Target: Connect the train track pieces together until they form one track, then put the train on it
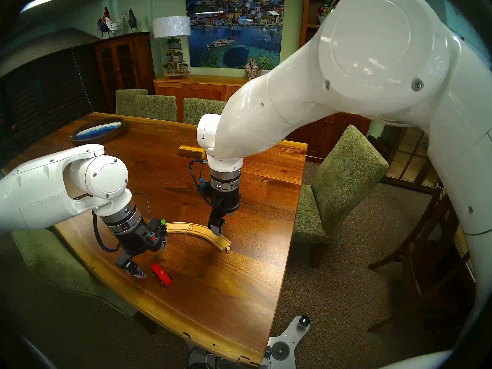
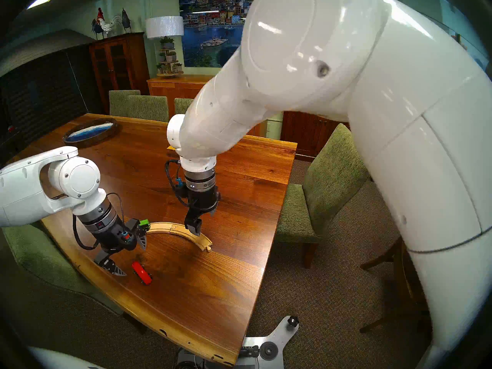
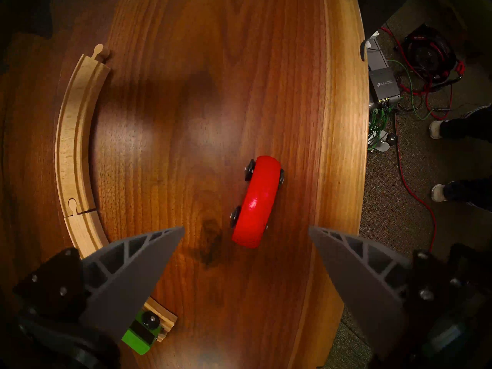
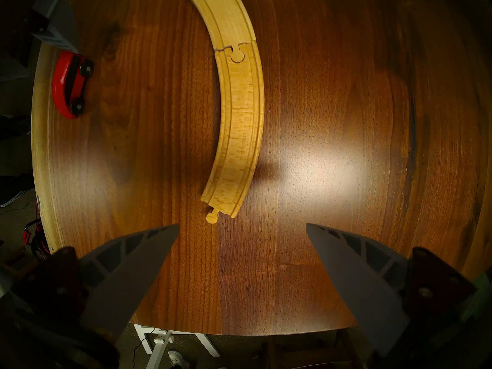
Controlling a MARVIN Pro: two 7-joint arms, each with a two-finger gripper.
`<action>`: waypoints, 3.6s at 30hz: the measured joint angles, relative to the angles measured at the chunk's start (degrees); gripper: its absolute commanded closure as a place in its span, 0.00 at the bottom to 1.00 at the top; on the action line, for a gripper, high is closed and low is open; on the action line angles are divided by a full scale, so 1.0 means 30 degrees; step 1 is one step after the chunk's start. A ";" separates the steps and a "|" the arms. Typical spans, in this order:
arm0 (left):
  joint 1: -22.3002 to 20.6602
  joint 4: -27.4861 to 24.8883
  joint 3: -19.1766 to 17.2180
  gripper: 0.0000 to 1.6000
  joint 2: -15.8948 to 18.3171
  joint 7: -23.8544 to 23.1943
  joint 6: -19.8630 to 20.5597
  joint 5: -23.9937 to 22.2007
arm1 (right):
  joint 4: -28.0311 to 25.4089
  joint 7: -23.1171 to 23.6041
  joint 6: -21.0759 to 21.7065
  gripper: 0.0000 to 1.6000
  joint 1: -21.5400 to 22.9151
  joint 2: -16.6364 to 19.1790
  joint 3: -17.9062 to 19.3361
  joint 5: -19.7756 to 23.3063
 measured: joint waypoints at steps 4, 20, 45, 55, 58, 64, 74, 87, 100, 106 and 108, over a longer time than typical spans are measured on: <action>0.0139 0.0001 0.0152 0.00 -0.0134 0.0281 0.0175 0.0159 | 0.0001 -0.0002 0.0002 0.00 0.0000 0.0001 0.0004 -0.0003; 0.0783 0.0652 0.0800 0.00 -0.0947 0.1258 0.0832 0.0776 | 0.0002 -0.0009 0.0013 0.00 -0.0001 0.0006 0.0023 -0.0023; 0.0891 0.1239 0.0607 1.00 -0.1763 0.1398 0.2023 -0.0105 | 0.0004 -0.0021 0.0028 0.00 -0.0003 0.0012 0.0046 -0.0043; 0.0342 0.2998 -0.0309 1.00 -0.2687 0.0775 0.3083 -0.0883 | 0.0006 -0.0024 0.0035 0.00 -0.0005 0.0013 0.0051 -0.0049; 0.0228 0.3377 -0.0473 1.00 -0.3009 0.0668 0.3387 -0.0991 | 0.0007 -0.0024 0.0036 0.00 -0.0005 0.0014 0.0052 -0.0051; 0.0090 0.4579 -0.0768 1.00 -0.4048 0.0552 0.4341 -0.1216 | 0.0008 -0.0025 0.0038 0.00 -0.0005 0.0014 0.0055 -0.0055; 0.0089 0.6997 -0.0932 1.00 -0.6030 0.0628 0.5197 -0.1409 | 0.0008 -0.0030 0.0045 0.00 -0.0006 0.0016 0.0060 -0.0061; 0.0089 0.8777 -0.1031 1.00 -0.7638 0.0943 0.5174 -0.1474 | 0.0008 -0.0033 0.0049 0.00 -0.0006 0.0018 0.0067 -0.0066; 0.0131 1.0103 -0.1019 1.00 -0.8562 0.1223 0.4382 -0.1498 | 0.0009 -0.0037 0.0055 0.00 -0.0005 0.0021 0.0073 -0.0071; 0.0145 1.0540 -0.1010 1.00 -0.8805 0.1276 0.4094 -0.1523 | 0.0009 -0.0039 0.0056 0.00 -0.0005 0.0021 0.0076 -0.0073; 0.0145 1.0671 -0.1010 1.00 -0.8870 0.1277 0.4007 -0.1528 | 0.0009 -0.0039 0.0056 0.00 -0.0006 0.0021 0.0077 -0.0075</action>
